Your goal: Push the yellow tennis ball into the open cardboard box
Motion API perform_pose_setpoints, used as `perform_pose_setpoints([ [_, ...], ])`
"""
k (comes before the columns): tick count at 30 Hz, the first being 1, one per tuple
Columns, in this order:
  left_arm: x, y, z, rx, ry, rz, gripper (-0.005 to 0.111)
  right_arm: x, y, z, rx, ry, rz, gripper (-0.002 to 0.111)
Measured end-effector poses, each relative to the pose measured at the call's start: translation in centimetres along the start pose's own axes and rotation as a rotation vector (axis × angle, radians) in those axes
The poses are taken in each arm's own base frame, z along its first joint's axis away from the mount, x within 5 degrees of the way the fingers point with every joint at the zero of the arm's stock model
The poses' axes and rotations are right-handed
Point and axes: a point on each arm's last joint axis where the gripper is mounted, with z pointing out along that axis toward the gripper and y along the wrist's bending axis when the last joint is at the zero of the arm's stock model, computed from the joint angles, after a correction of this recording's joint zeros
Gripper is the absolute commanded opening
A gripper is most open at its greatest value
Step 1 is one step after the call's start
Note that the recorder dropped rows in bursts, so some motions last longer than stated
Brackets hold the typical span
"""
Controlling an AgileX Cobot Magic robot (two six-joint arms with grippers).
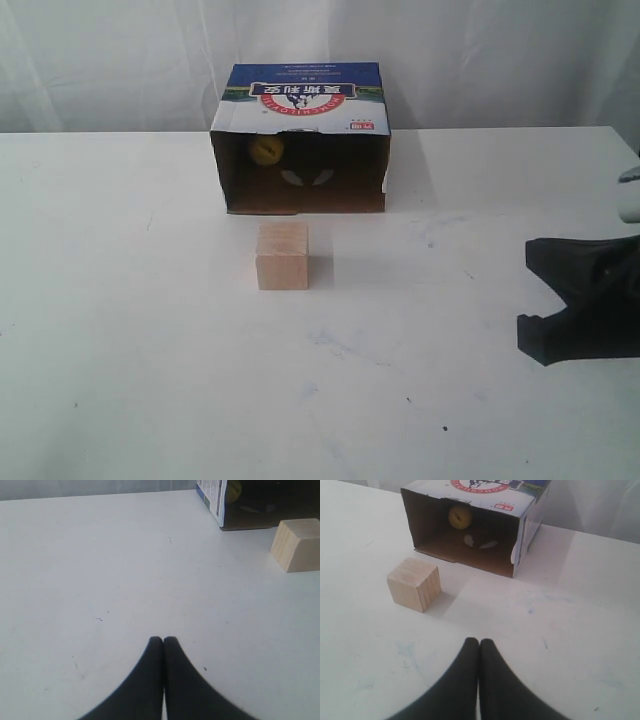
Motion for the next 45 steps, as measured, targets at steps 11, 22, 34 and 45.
perform_pose_setpoints([
  [11,0.0,0.0,0.0,0.0,0.0,0.0,0.0,2.9,-1.0,-2.0,0.051,-0.11,0.007,0.0],
  [22,0.0,0.0,0.0,0.0,0.0,0.0,0.0,6.3,-1.8,-4.4,0.138,-0.214,0.031,0.0],
  [34,0.0,0.0,0.0,0.0,0.0,0.0,0.0,9.2,-2.1,-5.3,0.184,-0.263,0.075,0.0],
  [45,0.0,0.0,0.0,0.0,0.0,0.0,0.0,9.8,-2.2,-6.0,0.209,-0.269,0.092,0.0],
])
